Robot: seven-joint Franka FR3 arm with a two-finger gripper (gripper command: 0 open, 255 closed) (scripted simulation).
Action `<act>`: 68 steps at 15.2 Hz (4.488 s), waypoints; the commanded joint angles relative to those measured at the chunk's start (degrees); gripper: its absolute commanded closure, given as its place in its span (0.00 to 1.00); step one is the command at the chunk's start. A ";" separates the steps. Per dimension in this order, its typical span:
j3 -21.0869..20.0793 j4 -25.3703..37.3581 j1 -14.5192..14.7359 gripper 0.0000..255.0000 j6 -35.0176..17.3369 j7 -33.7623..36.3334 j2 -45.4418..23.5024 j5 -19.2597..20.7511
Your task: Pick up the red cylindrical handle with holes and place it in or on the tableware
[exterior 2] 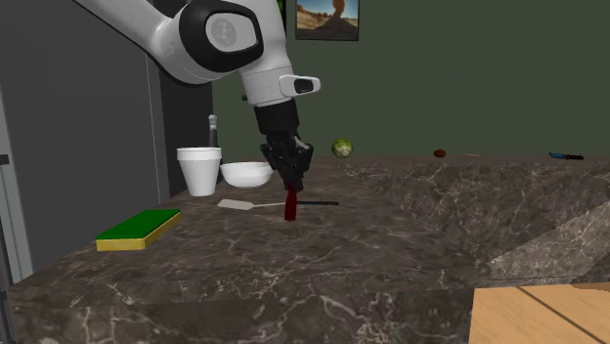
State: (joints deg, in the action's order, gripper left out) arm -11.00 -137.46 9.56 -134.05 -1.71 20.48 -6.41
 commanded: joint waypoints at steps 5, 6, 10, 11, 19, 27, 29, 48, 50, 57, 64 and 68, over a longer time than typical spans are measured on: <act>0.26 3.29 -0.08 1.00 4.40 0.11 1.12 0.15; 0.31 3.91 -0.09 1.00 5.20 0.13 1.30 0.18; 0.50 6.52 -0.16 1.00 8.37 0.22 1.87 0.30; 0.54 7.19 -0.18 1.00 9.16 0.24 1.98 0.33; 0.86 13.01 -0.35 1.00 15.37 0.46 2.38 0.63; -0.02 19.42 -0.18 1.00 20.62 2.17 1.31 1.06; -2.23 21.13 0.42 1.00 20.48 5.13 -0.37 1.48; -20.15 53.09 10.49 1.00 26.86 35.79 -29.79 19.40; -20.85 58.91 13.39 1.00 29.09 38.64 -34.54 22.67; -19.88 84.78 26.88 1.00 39.61 43.77 -52.25 32.55; -20.35 73.89 23.69 1.00 32.21 45.33 -49.08 31.34; -20.43 69.19 22.53 1.00 28.60 46.08 -48.09 31.08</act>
State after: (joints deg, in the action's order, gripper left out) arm -31.41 -67.13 32.33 -104.51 44.14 -27.81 24.70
